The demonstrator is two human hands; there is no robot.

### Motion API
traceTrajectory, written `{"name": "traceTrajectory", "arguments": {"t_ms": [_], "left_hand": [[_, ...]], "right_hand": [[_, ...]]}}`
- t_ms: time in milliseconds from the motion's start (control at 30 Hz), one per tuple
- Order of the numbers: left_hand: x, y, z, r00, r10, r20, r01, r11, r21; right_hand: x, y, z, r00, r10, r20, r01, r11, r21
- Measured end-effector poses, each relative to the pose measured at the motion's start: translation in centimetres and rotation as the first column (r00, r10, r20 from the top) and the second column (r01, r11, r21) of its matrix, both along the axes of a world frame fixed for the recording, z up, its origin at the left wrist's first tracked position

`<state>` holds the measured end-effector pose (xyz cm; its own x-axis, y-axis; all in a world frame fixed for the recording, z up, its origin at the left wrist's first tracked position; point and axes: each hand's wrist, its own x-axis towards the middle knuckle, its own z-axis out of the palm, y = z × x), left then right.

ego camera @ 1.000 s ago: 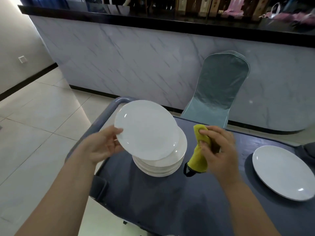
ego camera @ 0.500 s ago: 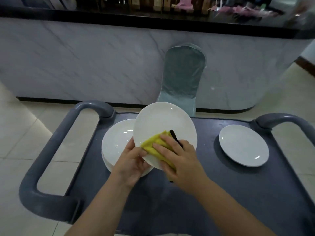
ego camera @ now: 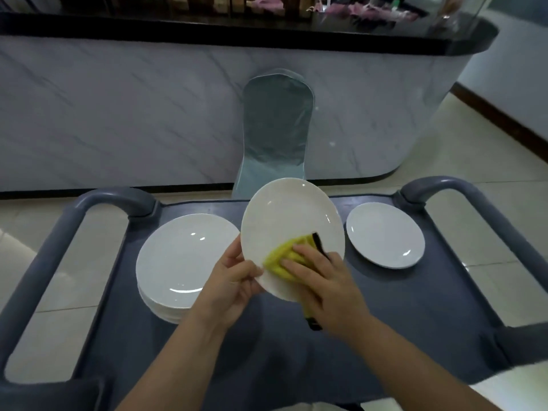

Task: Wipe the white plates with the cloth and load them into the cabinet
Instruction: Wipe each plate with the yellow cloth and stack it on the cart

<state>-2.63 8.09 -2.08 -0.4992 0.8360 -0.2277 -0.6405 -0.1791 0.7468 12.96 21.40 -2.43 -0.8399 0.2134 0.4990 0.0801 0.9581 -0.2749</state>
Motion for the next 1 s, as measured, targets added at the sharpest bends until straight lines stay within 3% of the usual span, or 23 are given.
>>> {"name": "traceTrajectory", "arguments": {"t_ms": [100, 200, 300, 400, 500, 567, 633, 733, 867, 933, 1000], "left_hand": [[1.1, 0.4, -0.3, 0.999, -0.038, -0.024, 0.037, 0.998, -0.057], [2.7, 1.7, -0.2, 0.993, -0.095, -0.071, 0.088, 0.992, -0.095], [2.2, 2.5, 0.3, 0.987, -0.094, -0.127, 0.087, 0.994, -0.062], [0.4, 2.2, 0.3, 0.987, -0.064, -0.145, 0.055, 0.996, -0.068], [0.5, 2.0, -0.3, 0.983, -0.099, -0.151, 0.084, 0.991, -0.104], [1.6, 2.5, -0.5, 0.977, -0.144, -0.160, 0.126, 0.985, -0.122], [2.5, 3.2, -0.2, 0.972, -0.165, -0.166, 0.148, 0.982, -0.113], [2.6, 4.1, 0.6, 0.971, -0.143, -0.191, 0.131, 0.989, -0.076], [1.1, 3.6, 0.7, 0.978, -0.094, -0.184, 0.084, 0.995, -0.062], [1.4, 3.2, 0.2, 0.976, -0.103, -0.193, 0.087, 0.992, -0.088], [2.2, 3.2, -0.3, 0.971, -0.129, -0.202, 0.107, 0.988, -0.114]], "right_hand": [[2.1, 4.7, 0.4, 0.981, -0.191, 0.028, 0.192, 0.981, -0.026], [-1.8, 6.7, 2.7, 0.941, -0.337, -0.026, 0.331, 0.934, -0.132], [-4.0, 3.3, 2.0, 0.978, -0.186, -0.099, 0.172, 0.976, -0.132], [0.5, 1.2, -2.1, 1.000, -0.004, 0.006, 0.005, 0.998, -0.062], [4.5, 4.5, -3.6, 0.989, -0.144, 0.020, 0.146, 0.985, -0.087], [3.7, 7.3, -2.4, 0.946, -0.319, 0.050, 0.323, 0.937, -0.135], [0.7, 8.3, -0.1, 0.922, -0.388, -0.011, 0.379, 0.906, -0.187], [-2.4, 4.9, 1.2, 0.959, -0.256, -0.123, 0.229, 0.953, -0.199], [2.4, 1.6, -3.2, 1.000, -0.016, -0.023, 0.015, 0.997, -0.079], [4.5, 3.7, -3.9, 0.996, -0.092, -0.009, 0.092, 0.994, -0.052], [4.0, 6.7, -2.9, 0.960, -0.274, 0.050, 0.278, 0.955, -0.101]]}}
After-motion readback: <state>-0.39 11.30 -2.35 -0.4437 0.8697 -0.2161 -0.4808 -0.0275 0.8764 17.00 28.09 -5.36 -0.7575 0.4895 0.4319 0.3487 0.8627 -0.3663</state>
